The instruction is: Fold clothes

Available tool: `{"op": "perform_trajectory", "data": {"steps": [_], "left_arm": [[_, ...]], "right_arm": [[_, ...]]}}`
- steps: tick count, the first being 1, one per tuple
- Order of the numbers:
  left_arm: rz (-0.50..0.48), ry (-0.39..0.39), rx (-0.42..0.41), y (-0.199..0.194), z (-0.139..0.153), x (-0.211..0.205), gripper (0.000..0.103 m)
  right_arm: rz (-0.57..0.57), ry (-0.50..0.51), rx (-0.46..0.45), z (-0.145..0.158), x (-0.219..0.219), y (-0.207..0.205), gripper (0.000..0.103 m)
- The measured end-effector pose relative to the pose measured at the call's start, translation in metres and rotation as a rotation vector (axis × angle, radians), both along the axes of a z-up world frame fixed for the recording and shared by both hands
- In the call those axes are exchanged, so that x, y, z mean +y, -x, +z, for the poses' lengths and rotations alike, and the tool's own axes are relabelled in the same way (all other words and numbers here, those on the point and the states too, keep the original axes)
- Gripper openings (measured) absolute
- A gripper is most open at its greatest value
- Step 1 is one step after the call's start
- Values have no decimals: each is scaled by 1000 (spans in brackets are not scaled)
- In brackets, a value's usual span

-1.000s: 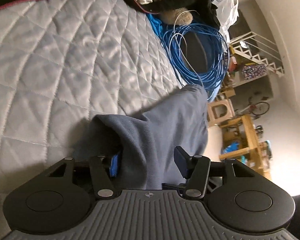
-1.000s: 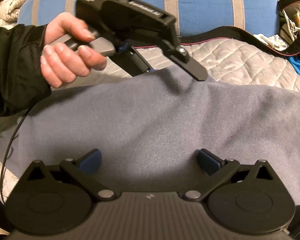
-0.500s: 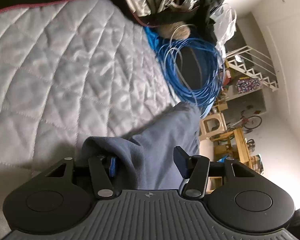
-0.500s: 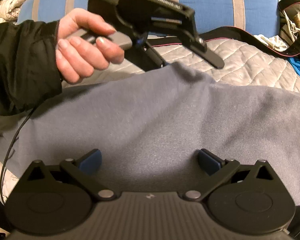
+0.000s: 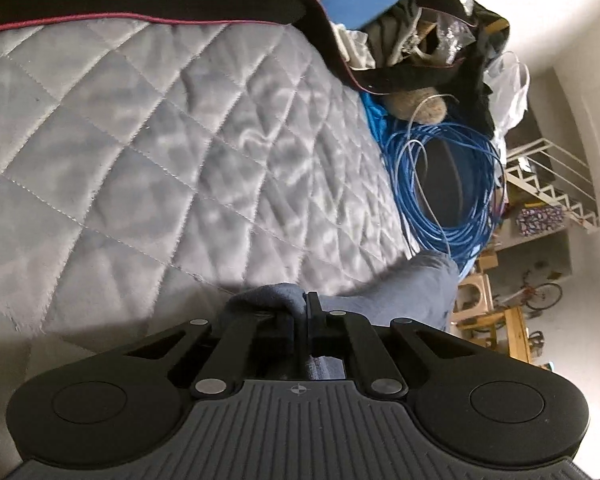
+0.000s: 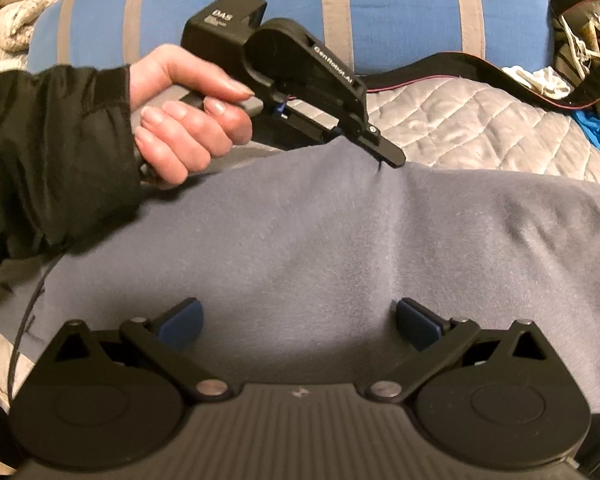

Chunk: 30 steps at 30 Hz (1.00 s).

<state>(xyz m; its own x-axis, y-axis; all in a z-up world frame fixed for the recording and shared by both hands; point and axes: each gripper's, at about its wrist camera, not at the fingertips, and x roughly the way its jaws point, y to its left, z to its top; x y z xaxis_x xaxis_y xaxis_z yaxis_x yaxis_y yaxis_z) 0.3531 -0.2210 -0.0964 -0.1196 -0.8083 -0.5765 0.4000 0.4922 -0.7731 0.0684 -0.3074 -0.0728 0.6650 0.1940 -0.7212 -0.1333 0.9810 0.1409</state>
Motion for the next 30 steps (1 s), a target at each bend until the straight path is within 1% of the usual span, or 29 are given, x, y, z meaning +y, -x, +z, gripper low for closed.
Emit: {"op": "perform_trajectory", "data": {"steps": [5, 12, 16, 18, 28, 29, 30], "left_arm": [[7, 5, 17, -5, -5, 3, 5], [15, 36, 73, -13, -17, 5, 5], [12, 43, 88, -16, -21, 5, 5], [6, 35, 87, -17, -17, 7, 5], [-25, 0, 83, -24, 0, 14, 8], [-28, -4, 83, -24, 2, 14, 10], [-31, -7, 82, -25, 4, 15, 16]], "right_arm": [[-4, -1, 1, 1, 0, -4, 102], [2, 0, 2, 2, -1, -7, 102], [22, 65, -2, -3, 8, -6, 102], [24, 83, -5, -5, 10, -5, 102], [25, 70, -21, -10, 8, -4, 102], [26, 67, -22, -10, 7, -4, 102], [25, 66, -23, -10, 7, -4, 102]]}}
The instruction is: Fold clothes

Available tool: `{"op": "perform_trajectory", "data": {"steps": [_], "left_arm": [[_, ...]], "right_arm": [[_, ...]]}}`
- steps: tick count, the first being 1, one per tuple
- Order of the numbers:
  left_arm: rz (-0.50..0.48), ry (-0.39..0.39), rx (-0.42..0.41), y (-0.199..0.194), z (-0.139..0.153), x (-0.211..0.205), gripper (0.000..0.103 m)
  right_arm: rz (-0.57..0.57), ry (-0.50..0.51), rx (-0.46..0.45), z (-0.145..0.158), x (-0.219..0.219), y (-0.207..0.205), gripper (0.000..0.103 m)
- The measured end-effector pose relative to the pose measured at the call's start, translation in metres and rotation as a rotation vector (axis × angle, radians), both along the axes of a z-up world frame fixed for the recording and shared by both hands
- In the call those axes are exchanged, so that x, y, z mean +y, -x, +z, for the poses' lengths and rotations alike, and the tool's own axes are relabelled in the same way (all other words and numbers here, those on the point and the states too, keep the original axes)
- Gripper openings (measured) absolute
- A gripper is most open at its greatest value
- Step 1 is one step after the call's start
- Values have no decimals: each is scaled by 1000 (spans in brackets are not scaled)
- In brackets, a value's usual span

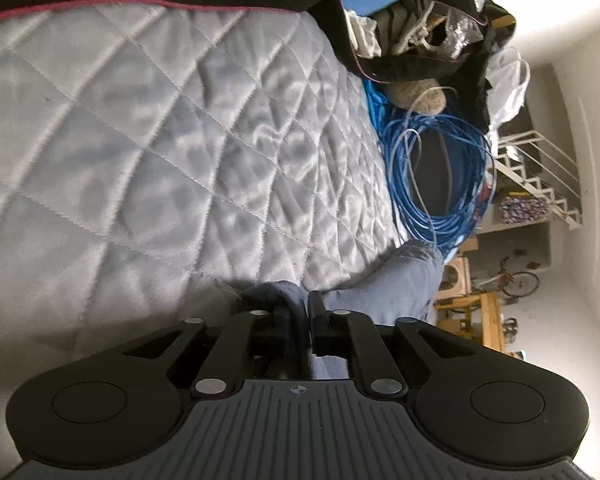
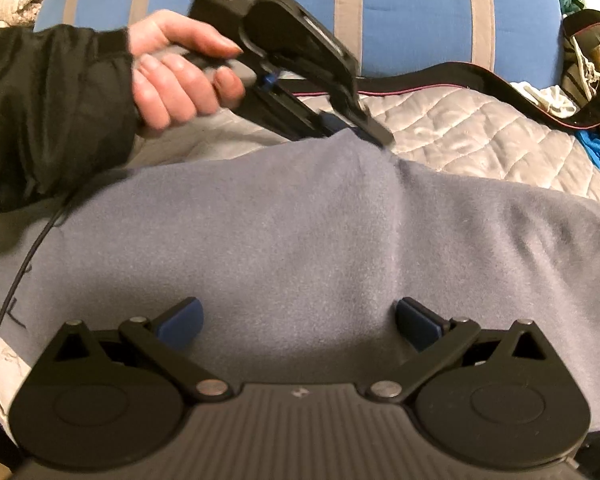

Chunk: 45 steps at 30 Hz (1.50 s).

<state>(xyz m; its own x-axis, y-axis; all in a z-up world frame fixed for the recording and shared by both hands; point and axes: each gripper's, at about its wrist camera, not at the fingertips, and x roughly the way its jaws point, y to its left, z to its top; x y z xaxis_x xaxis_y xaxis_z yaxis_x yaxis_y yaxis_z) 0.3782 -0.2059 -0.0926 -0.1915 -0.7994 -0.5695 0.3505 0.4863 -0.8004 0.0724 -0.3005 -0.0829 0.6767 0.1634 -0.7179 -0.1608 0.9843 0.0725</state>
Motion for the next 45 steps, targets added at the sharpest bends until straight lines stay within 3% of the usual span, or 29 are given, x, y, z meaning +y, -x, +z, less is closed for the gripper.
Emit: {"op": "perform_trajectory", "data": {"steps": [3, 4, 7, 11, 14, 18, 21, 26, 30, 35, 37, 42, 44, 45], "left_arm": [[78, -20, -52, -2, 18, 17, 49], [120, -34, -93, 0, 30, 26, 54], [150, -95, -217, 18, 63, 45, 54], [142, -276, -468, 66, 101, 59, 54], [114, -364, -631, 106, 111, 70, 54], [101, -394, -780, 142, 107, 100, 54], [79, -376, -785, 151, 93, 114, 54], [78, -342, -682, 140, 75, 133, 53], [56, -289, -598, 130, 68, 140, 52], [73, -236, -506, 123, 59, 151, 36], [69, -240, -491, 122, 57, 153, 25], [49, -244, -477, 125, 57, 151, 11], [51, -238, -457, 126, 58, 154, 8], [50, -235, -450, 127, 58, 155, 6]], "right_arm": [[0, -2, -3, 0, 0, 0, 102], [-1, -3, -3, 0, 0, 0, 102], [-3, -4, -4, 1, 1, 1, 102], [-13, -13, -5, 2, 1, 1, 102], [-17, -42, -7, 5, -3, -1, 102], [41, -180, -10, 15, -19, -5, 102], [133, -257, -28, 29, -34, -14, 102], [284, -257, -78, 48, -63, -44, 102], [291, -248, -44, 45, -92, -83, 102], [307, -334, 34, 27, -122, -129, 96], [310, -336, 67, 18, -126, -142, 90], [338, -340, 139, 1, -126, -165, 72], [375, -349, 157, -2, -122, -168, 61], [388, -350, 168, -3, -120, -169, 45]]}}
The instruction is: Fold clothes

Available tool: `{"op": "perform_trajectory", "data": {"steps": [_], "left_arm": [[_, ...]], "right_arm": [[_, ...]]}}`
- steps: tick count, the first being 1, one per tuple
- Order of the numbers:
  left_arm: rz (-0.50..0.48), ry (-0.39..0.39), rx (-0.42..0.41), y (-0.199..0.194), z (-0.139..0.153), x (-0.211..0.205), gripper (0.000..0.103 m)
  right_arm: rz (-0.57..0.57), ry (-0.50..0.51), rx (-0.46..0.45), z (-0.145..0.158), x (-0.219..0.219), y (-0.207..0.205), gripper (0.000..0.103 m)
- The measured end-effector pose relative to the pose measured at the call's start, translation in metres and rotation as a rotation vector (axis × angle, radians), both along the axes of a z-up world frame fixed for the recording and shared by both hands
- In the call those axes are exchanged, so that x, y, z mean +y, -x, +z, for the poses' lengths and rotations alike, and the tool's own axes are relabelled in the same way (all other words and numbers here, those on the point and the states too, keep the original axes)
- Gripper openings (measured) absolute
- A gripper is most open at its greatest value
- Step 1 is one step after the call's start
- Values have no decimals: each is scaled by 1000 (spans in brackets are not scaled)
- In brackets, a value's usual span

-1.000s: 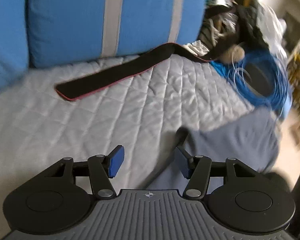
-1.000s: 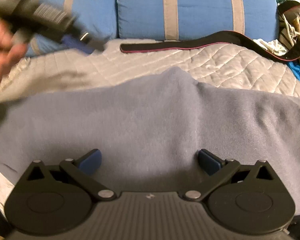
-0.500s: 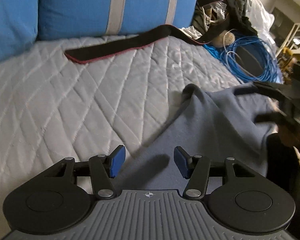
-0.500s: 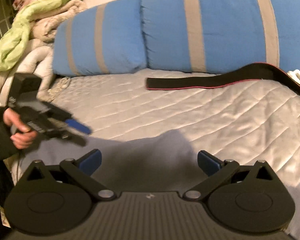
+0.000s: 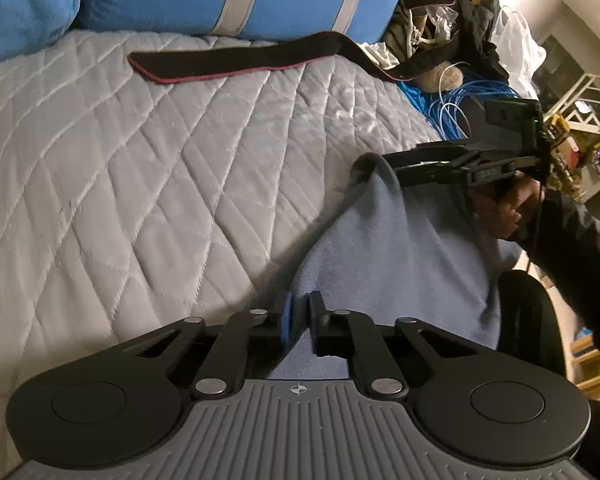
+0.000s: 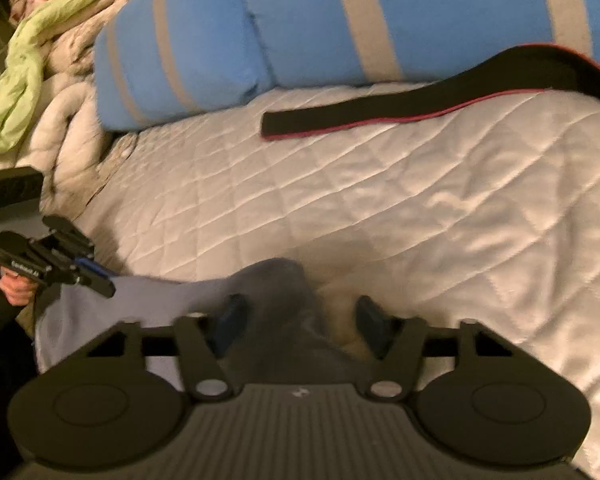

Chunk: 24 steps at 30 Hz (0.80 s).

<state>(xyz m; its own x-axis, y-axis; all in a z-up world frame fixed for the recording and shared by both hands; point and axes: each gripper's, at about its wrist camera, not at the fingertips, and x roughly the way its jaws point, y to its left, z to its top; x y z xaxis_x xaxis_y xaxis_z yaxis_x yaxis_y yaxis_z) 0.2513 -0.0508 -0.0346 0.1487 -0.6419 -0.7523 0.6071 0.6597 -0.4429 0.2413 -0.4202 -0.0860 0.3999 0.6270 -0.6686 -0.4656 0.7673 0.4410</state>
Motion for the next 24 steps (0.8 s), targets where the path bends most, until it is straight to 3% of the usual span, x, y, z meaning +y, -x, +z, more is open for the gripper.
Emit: {"op": "perform_trajectory", "data": {"steps": [1, 4, 11, 16, 17, 18, 21, 23, 24], "left_arm": [[-1, 2, 1, 1, 1, 1, 5], [-4, 3, -4, 5, 5, 2, 3], [-5, -32, -23, 13, 11, 7, 2], [11, -65, -27, 12, 9, 7, 2], [8, -65, -28, 12, 8, 7, 3], [23, -69, -32, 11, 8, 7, 4], [74, -73, -50, 19, 13, 14, 6], [110, -73, -64, 26, 18, 21, 8], [128, -72, -71, 30, 21, 24, 16]], "right_arm": [[13, 0, 10, -1, 2, 0, 27], [20, 19, 14, -1, 6, 1, 14], [-21, 24, -25, 7, 1, 7, 9], [-52, 31, 6, 3, 1, 4, 10], [-56, 37, 14, 3, 1, 3, 14], [-69, 57, 9, 5, 2, 3, 38], [-115, 103, -28, 14, 5, 8, 89], [-106, 83, -46, 21, 8, 16, 91], [-101, 73, -55, 24, 9, 20, 94]]}}
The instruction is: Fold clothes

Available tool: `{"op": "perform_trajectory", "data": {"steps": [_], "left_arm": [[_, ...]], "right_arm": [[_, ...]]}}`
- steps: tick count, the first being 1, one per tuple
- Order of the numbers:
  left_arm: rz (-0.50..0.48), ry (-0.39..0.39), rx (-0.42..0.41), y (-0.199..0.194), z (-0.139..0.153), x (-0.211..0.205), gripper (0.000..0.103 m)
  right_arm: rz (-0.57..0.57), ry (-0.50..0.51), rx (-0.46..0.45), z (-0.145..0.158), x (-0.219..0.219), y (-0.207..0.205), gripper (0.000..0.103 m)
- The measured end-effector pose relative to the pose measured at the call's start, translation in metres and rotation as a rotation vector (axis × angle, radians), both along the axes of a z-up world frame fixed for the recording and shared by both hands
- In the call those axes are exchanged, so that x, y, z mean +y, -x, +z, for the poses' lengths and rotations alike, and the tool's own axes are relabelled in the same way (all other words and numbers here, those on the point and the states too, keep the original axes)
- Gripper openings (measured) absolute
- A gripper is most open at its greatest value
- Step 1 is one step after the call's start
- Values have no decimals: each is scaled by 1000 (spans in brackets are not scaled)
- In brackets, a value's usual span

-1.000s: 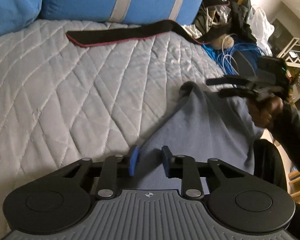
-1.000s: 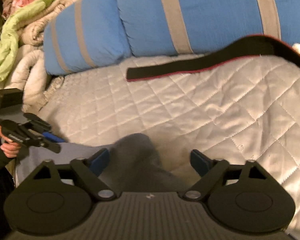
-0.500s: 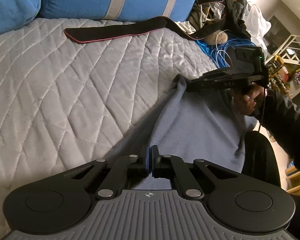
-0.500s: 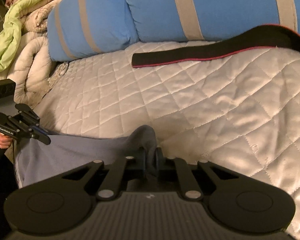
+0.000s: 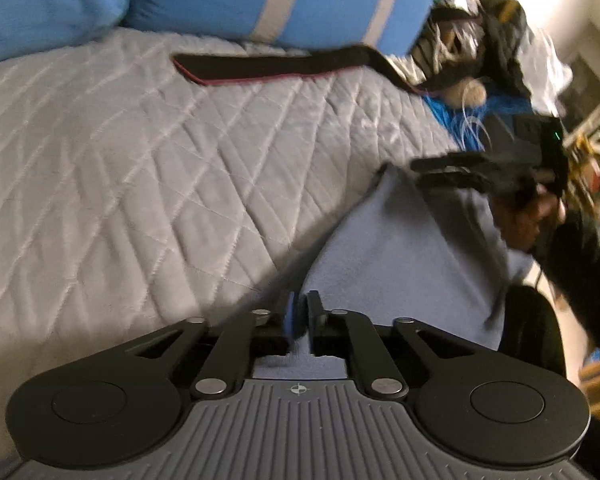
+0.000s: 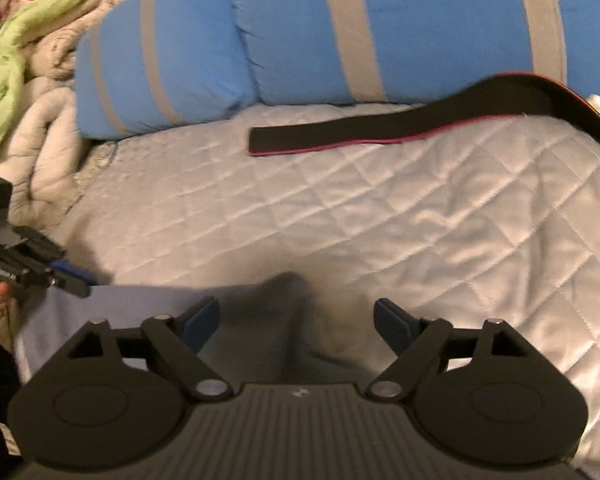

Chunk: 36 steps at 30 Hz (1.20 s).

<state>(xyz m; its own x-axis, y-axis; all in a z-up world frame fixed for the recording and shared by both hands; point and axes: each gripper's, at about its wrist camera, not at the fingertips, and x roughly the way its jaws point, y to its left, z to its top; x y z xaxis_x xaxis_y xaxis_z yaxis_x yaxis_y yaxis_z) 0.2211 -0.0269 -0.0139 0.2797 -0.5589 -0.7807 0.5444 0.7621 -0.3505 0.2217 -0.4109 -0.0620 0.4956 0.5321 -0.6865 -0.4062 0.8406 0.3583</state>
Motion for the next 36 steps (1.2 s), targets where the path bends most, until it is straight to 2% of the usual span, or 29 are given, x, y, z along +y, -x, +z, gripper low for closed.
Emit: {"op": "perform_trajectory", "data": {"steps": [1, 2, 4, 9, 12, 15, 17, 23, 27, 32, 36], "left_arm": [[17, 0, -8, 4, 3, 3, 27], [35, 1, -15, 8, 5, 7, 31], [70, 1, -30, 16, 10, 13, 48], [157, 3, -68, 35, 23, 30, 55], [184, -25, -131, 55, 33, 35, 57], [212, -45, -209, 83, 42, 38, 58], [217, -49, -261, 99, 47, 37, 58], [196, -84, -391, 138, 53, 31, 58], [181, -143, -451, 158, 47, 24, 58], [158, -182, -486, 167, 39, 14, 58], [171, -205, -524, 173, 36, 9, 58]], "right_arm": [[-17, 7, -12, 4, 4, 6, 98], [-36, 16, -25, 7, 8, 13, 99], [-53, 12, -39, 12, 19, 29, 102], [-72, 66, -121, 24, 60, 80, 103], [-37, 107, -196, 32, 92, 116, 103], [0, 92, -235, 35, 114, 141, 103], [0, 37, -243, 34, 123, 151, 103], [-106, -134, -248, 17, 118, 162, 103], [-187, -65, -237, 9, 116, 160, 103], [-236, -108, -242, 14, 111, 162, 103], [-250, -98, -271, 20, 114, 170, 103]]}}
